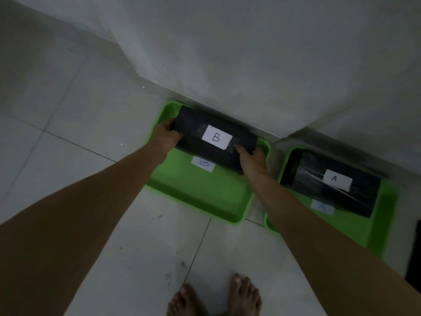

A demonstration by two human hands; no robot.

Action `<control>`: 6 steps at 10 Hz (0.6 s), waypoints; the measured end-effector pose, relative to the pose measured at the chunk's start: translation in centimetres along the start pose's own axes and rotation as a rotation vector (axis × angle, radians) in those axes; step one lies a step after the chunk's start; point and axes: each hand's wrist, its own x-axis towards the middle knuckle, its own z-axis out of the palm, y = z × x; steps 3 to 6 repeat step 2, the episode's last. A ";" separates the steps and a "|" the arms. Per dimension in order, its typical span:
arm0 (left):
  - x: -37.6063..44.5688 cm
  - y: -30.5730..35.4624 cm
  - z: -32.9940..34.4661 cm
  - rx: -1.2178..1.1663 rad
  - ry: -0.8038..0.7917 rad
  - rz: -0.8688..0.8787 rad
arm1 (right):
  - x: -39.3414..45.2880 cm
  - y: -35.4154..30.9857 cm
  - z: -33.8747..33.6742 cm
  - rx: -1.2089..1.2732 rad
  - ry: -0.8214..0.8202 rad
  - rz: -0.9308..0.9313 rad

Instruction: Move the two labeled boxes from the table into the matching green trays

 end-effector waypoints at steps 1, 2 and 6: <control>-1.1 0.8 -0.7 0.045 0.088 0.010 | -0.8 -0.1 -1.1 -0.083 0.000 -0.012; -4.5 1.7 -2.5 0.213 0.216 0.036 | -3.5 -1.2 -2.9 -0.188 0.018 -0.017; -4.5 1.7 -2.5 0.213 0.216 0.036 | -3.5 -1.2 -2.9 -0.188 0.018 -0.017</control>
